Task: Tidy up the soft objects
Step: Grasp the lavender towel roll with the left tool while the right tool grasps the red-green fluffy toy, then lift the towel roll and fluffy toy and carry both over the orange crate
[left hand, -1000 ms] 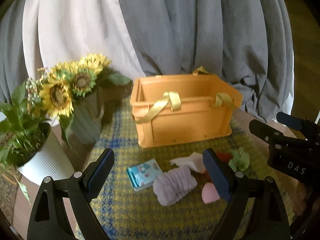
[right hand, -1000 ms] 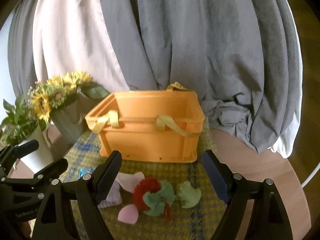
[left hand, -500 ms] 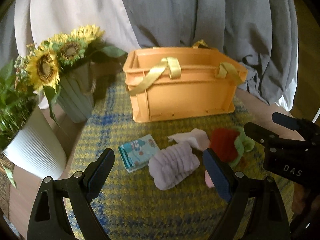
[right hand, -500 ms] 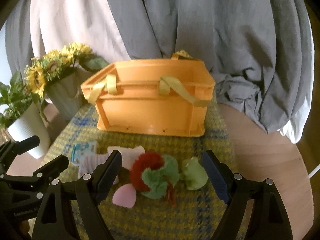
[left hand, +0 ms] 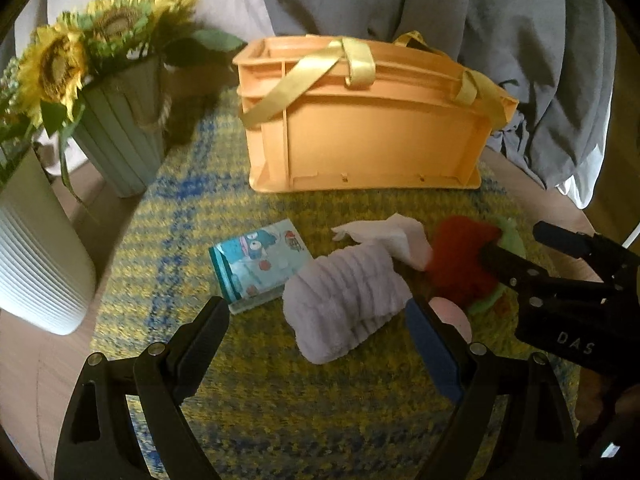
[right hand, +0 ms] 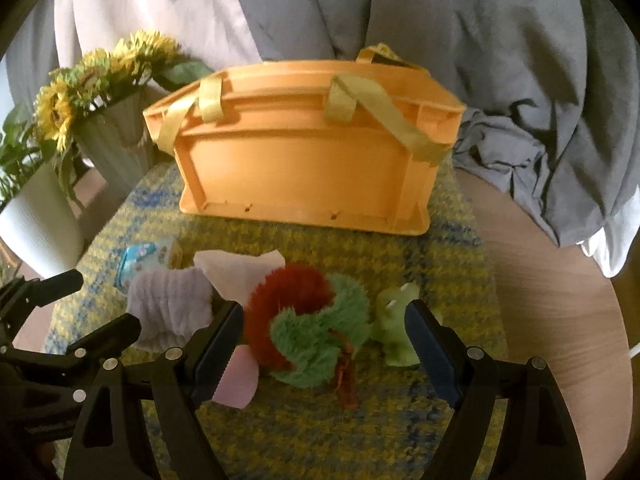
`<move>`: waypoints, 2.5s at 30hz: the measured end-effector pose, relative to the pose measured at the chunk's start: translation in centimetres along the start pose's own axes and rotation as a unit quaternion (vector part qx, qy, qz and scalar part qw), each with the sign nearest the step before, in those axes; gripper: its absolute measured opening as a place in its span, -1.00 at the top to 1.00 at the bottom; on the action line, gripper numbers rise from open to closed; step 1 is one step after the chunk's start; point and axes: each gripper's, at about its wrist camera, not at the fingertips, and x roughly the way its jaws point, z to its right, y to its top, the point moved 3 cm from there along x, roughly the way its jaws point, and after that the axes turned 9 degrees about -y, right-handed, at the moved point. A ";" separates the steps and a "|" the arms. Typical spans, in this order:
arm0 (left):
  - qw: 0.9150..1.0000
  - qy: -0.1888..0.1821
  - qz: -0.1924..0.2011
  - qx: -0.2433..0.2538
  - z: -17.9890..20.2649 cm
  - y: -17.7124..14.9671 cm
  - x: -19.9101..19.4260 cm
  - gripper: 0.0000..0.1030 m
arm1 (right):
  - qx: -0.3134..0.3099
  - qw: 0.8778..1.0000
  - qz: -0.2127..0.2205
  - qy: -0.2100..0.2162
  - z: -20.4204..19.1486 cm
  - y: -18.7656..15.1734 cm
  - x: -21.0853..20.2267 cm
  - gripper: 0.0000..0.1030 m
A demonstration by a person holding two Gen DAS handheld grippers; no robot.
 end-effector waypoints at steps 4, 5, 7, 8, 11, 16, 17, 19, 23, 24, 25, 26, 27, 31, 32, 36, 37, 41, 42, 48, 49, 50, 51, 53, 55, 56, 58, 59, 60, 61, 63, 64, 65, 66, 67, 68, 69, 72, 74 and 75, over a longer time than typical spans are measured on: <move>1.000 -0.011 -0.013 -0.015 -0.3 0.0 1.2 -0.71 | 0.003 1.000 -0.016 0.013 -0.2 -0.2 1.2 -0.62; 1.000 -0.012 -0.015 -0.017 -0.4 0.0 1.4 -0.70 | 0.003 1.000 -0.019 0.015 -0.3 -0.2 1.5 -0.62; 1.000 -0.013 -0.020 -0.019 -0.5 -0.1 1.9 -0.70 | 0.002 1.000 -0.023 0.016 -0.4 -0.2 2.0 -0.62; 0.999 -0.013 -0.024 -0.020 -0.6 -0.1 2.2 -0.69 | 0.002 1.000 -0.026 0.017 -0.5 -0.2 2.2 -0.62; 0.999 -0.016 -0.030 -0.025 -0.9 -0.1 3.0 -0.68 | -0.003 0.999 -0.030 0.019 -0.7 -0.2 2.8 -0.61; 0.999 -0.020 -0.037 -0.028 -1.2 -0.1 3.8 -0.57 | -0.013 0.999 -0.028 0.022 -1.2 -0.1 3.3 -0.60; 0.999 -0.021 -0.037 -0.030 -1.2 -0.1 3.9 -0.52 | -0.016 0.999 -0.030 0.024 -1.3 -0.1 3.4 -0.58; 0.999 -0.023 -0.037 -0.032 -1.2 -0.1 4.0 -0.46 | -0.016 0.999 -0.039 0.030 -1.5 -0.3 3.8 -0.46; 0.998 -0.030 -0.041 -0.033 -1.3 -0.1 4.3 -0.21 | -0.016 0.998 -0.047 0.030 -1.6 -0.5 4.6 -0.37; 0.998 -0.034 -0.042 -0.034 -1.2 -0.2 4.4 -0.17 | -0.013 0.998 -0.050 0.030 -1.5 -0.6 4.8 -0.33; 0.998 -0.037 -0.043 -0.035 -1.2 -0.2 4.4 -0.11 | -0.010 0.998 -0.052 0.031 -1.4 -0.6 5.0 -0.25; 0.998 -0.037 -0.043 -0.035 -1.1 -0.2 4.5 -0.08 | -0.009 0.998 -0.053 0.029 -1.3 -0.7 5.2 -0.16; 0.998 -0.035 -0.041 -0.031 -1.0 -0.2 4.4 -0.04 | -0.010 0.998 -0.054 0.026 -1.2 -0.7 5.3 -0.12; 0.999 -0.029 -0.032 -0.021 -0.7 -0.1 4.0 0.25 | -0.005 0.998 -0.049 0.026 -0.8 -0.9 5.3 0.06; 0.999 -0.028 -0.029 -0.020 -0.7 -0.1 3.9 0.32 | -0.004 0.999 -0.047 0.027 -0.8 -0.9 5.3 0.16; 0.999 -0.026 -0.019 -0.018 -0.7 -0.1 3.3 0.42 | -0.003 0.999 -0.037 0.023 -0.8 -0.9 4.5 0.21; 0.999 -0.025 -0.015 -0.015 -0.6 -0.1 3.0 0.43 | -0.003 0.999 -0.033 0.022 -0.7 -0.9 4.2 0.21; 1.000 -0.018 0.001 0.000 -0.1 0.0 2.0 0.45 | -0.003 0.999 -0.023 0.023 -0.5 -0.8 3.1 0.21; 1.000 -0.016 0.006 0.004 0.1 0.1 1.8 0.45 | -0.002 1.000 -0.020 0.022 -0.4 -0.7 2.7 0.21; 0.999 -0.018 0.026 0.019 0.9 0.5 0.1 0.45 | 0.004 1.000 0.001 0.020 0.0 -0.3 0.7 0.21; 0.999 -0.020 0.029 0.019 0.9 0.5 -0.2 0.45 | 0.005 1.000 0.005 0.021 0.1 -0.2 0.4 0.21; 0.999 -0.020 0.034 0.021 1.0 0.6 -0.6 0.45 | 0.006 1.000 0.008 0.021 0.1 -0.1 0.1 0.21; 0.999 -0.020 0.037 0.022 1.1 0.7 -0.9 0.45 | 0.007 1.000 0.011 0.023 0.1 0.0 -0.3 0.21; 0.999 -0.019 0.045 0.023 1.2 0.9 -1.4 0.45 | 0.007 1.000 0.018 0.025 0.1 0.2 -0.9 0.21; 0.998 -0.018 0.053 0.024 1.3 1.1 -2.0 0.45 | 0.006 0.999 0.028 0.023 0.1 0.4 -1.6 0.21; 0.998 -0.018 0.057 0.024 1.4 1.1 -2.3 0.45 | 0.006 0.999 0.033 0.024 0.1 0.6 -2.0 0.21; 0.997 -0.013 0.067 0.027 1.5 1.4 -2.9 0.45 | 0.007 0.999 0.041 0.026 0.0 0.8 -2.7 0.21; 0.997 -0.011 0.072 0.030 1.5 1.5 -3.3 0.45 | 0.008 0.999 0.044 0.027 0.0 0.9 -3.0 0.21; 0.997 -0.011 0.076 0.031 1.6 1.7 -3.6 0.45 | 0.009 0.998 0.049 0.028 0.1 1.1 -3.4 0.21; 0.996 -0.010 0.077 0.032 1.6 1.8 -3.8 0.45 | 0.010 0.998 0.054 0.028 0.1 1.3 -3.7 0.21; 0.996 -0.010 0.086 0.032 1.7 2.1 -4.4 0.45 | 0.010 0.998 0.063 0.028 0.0 1.6 -4.4 0.21; 0.995 -0.011 0.091 0.033 1.7 2.3 -4.7 0.45 | 0.011 0.997 0.068 0.029 0.0 1.7 -4.8 0.21; 0.995 -0.012 0.096 0.036 1.8 2.5 -5.1 0.45 | 0.011 0.997 0.072 0.029 0.1 1.9 -5.1 0.21; 0.994 -0.013 0.103 0.037 2.0 2.7 -5.6 0.45 | 0.012 0.996 0.077 0.031 0.1 2.1 -5.5 0.21; 0.993 -0.014 0.108 0.039 2.0 2.9 -5.9 0.45 | 0.013 0.996 0.081 0.033 0.1 2.2 -5.8 0.21; 0.992 -0.014 0.116 0.043 2.2 3.2 -6.4 0.45 | 0.014 0.996 0.086 0.034 0.1 2.4 -6.2 0.21; 0.991 -0.014 0.122 0.044 2.3 3.4 -6.8 0.45 | 0.014 0.995 0.091 0.034 0.1 2.6 -6.6 0.21; 0.989 -0.020 0.141 0.049 2.6 4.1 -8.1 0.45 | 0.017 0.994 0.106 0.036 0.2 3.2 -7.7 0.21; 0.987 -0.021 0.153 0.053 2.9 4.5 -8.8 0.45 | 0.019 0.992 0.117 0.038 0.2 3.6 -8.4 0.21; 0.986 -0.021 0.159 0.054 3.0 4.7 -9.2 0.45 | 0.021 0.992 0.122 0.038 0.2 3.8 -8.7 0.21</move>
